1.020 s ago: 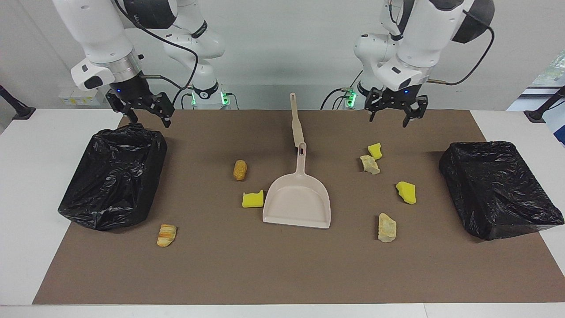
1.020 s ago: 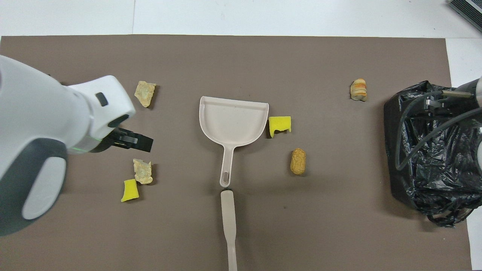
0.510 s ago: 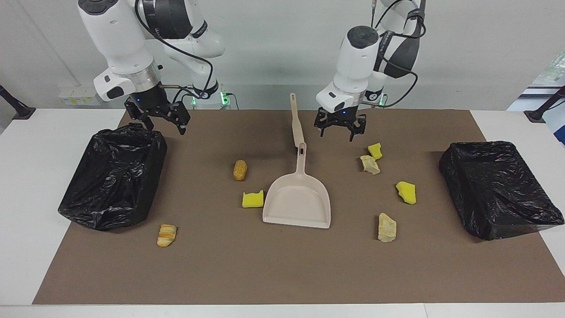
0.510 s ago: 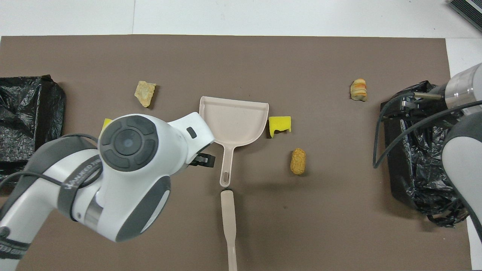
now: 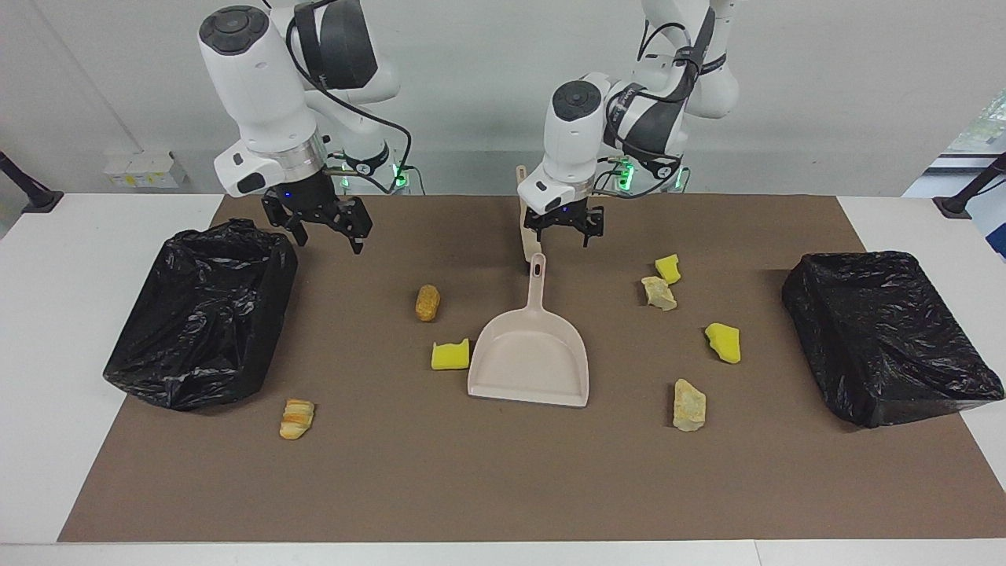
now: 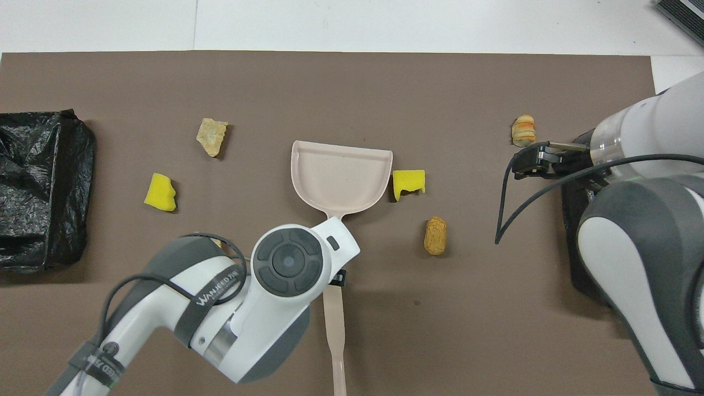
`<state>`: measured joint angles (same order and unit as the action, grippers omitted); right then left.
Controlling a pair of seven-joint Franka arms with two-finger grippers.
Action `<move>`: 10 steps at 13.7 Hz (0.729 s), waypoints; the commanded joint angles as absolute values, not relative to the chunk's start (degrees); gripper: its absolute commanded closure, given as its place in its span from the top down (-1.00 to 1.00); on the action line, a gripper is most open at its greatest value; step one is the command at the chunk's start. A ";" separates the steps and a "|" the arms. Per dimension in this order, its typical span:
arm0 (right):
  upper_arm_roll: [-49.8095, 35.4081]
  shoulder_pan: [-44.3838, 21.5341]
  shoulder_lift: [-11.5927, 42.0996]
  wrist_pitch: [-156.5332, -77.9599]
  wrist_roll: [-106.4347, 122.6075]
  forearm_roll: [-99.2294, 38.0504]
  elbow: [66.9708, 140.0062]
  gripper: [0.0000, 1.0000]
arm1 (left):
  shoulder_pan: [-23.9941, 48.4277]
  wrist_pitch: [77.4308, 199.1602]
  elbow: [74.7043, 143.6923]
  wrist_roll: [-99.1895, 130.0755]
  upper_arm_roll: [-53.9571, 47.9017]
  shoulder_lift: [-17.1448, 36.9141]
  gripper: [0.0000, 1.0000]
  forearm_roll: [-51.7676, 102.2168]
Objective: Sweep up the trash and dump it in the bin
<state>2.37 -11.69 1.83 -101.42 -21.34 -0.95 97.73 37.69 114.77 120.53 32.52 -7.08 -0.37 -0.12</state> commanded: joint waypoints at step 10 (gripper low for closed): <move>2.02 -19.68 7.03 -115.22 -35.59 -2.02 101.87 1.00 | 55.09 127.42 141.84 47.70 -5.98 -10.72 1.00 9.23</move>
